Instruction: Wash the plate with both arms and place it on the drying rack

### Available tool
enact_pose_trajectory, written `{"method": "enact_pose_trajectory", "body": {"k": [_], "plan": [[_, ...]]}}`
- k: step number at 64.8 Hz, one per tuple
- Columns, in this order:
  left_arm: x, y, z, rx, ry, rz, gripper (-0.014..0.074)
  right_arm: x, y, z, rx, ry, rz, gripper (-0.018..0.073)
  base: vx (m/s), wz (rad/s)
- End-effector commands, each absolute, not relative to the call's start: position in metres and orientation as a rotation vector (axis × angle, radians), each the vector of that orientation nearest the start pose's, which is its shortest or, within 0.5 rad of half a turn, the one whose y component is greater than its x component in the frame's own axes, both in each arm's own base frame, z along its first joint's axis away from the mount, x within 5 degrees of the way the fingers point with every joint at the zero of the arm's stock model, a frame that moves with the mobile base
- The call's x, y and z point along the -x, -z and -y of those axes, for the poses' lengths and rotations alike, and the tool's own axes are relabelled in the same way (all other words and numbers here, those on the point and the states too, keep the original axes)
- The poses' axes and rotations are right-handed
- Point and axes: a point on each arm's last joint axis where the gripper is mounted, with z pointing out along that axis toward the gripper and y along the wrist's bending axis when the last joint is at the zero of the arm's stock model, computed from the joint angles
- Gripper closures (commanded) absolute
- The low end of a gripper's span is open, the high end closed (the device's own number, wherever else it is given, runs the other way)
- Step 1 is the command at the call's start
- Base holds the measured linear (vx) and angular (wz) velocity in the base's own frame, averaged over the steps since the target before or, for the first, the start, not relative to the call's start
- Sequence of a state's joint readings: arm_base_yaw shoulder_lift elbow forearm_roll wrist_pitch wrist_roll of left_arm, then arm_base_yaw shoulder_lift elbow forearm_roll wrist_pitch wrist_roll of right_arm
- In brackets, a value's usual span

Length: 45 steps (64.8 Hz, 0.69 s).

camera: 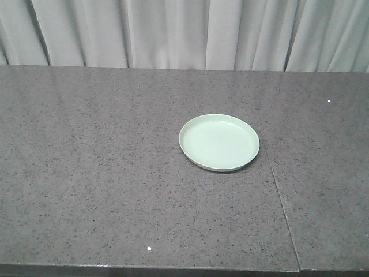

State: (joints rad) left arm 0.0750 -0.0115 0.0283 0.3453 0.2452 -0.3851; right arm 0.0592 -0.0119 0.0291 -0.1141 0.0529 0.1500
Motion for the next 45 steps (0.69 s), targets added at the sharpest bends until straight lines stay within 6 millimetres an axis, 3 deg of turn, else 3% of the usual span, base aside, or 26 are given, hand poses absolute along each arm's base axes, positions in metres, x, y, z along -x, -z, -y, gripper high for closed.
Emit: {"method": "enact_pose_trajectory", "body": {"k": [1,45], "plan": [[-0.0535,-0.1988,-0.0097,0.147,-0.071,-1.623,0.0603,-0.0561,-0.2058,-0.0033,0.018,-0.073,-1.476,0.0561,0.00,0.00],[-0.0535,-0.1988,-0.0097,0.147,-0.071,-1.623,0.0603,-0.0561,-0.2058,-0.0033,0.018,-0.073,-1.476,0.0561,0.00,0.00]]}}
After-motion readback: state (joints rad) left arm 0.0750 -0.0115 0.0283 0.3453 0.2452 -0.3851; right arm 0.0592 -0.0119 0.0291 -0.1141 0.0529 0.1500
